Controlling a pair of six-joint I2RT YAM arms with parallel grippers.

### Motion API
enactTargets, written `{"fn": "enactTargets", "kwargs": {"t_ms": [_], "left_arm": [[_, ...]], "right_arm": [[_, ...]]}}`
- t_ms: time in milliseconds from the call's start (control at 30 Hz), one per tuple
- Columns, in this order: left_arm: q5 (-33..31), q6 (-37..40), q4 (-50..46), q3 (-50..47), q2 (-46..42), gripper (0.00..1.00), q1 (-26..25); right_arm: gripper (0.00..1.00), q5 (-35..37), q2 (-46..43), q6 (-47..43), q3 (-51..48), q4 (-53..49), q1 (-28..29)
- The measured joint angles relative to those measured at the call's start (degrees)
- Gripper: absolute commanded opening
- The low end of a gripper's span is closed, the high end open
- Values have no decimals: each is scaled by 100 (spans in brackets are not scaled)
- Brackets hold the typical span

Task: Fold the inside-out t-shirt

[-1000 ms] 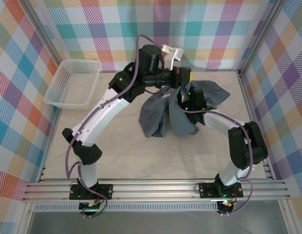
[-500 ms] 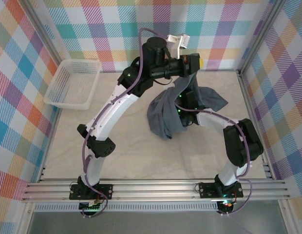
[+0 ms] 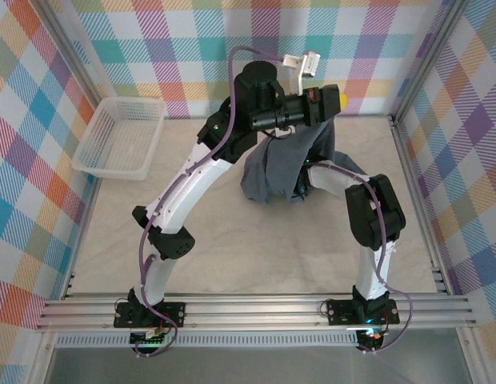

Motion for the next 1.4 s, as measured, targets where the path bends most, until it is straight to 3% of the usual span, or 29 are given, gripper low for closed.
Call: {"fn": "enactTargets", "kwargs": {"t_ms": [100,167,400,633,867,967,1033,1100,1167,1200,1333,1400], "left_arm": [[15,42,70,7,0,0,-92],[52,120,140,11,0,0,-179],[256,1016,-61,26,-157,0,-424],[247,2286,-804,26,-682,0,-662],[249,2802,-1047,28,-953,0,-684],[247,2975,-1143,26,-953,0,-691],[223,3099,-1217,-17,-988,0,-691],[74,3268,-1270,-188,-1095,0,-702],[-337,3416,-1329,-474,-1272,0,-719],[-625,3456,-1353,-610,-1364,0,-721],[-1961,3324,-1576,-811,-1510,0,-369],[-2404,3045,-1722,-1036,-1554,0,212]], "right_arm": [[71,295,0,160,662,-457,0],[78,501,20,221,1097,-682,0],[84,920,1051,-243,2382,-1781,0],[89,1036,1742,-914,2531,-2852,0],[91,1145,1823,-1274,2575,-3230,111],[80,1436,1926,-1405,2699,-3366,216],[59,1582,1961,-1510,2736,-3434,273],[27,1530,1965,-1600,2754,-3506,291],[6,1307,1871,-1609,2616,-3436,282],[0,1137,1749,-1606,2433,-3344,278],[0,474,975,-1567,1344,-2966,308],[0,175,236,-1532,638,-2739,328]]}}
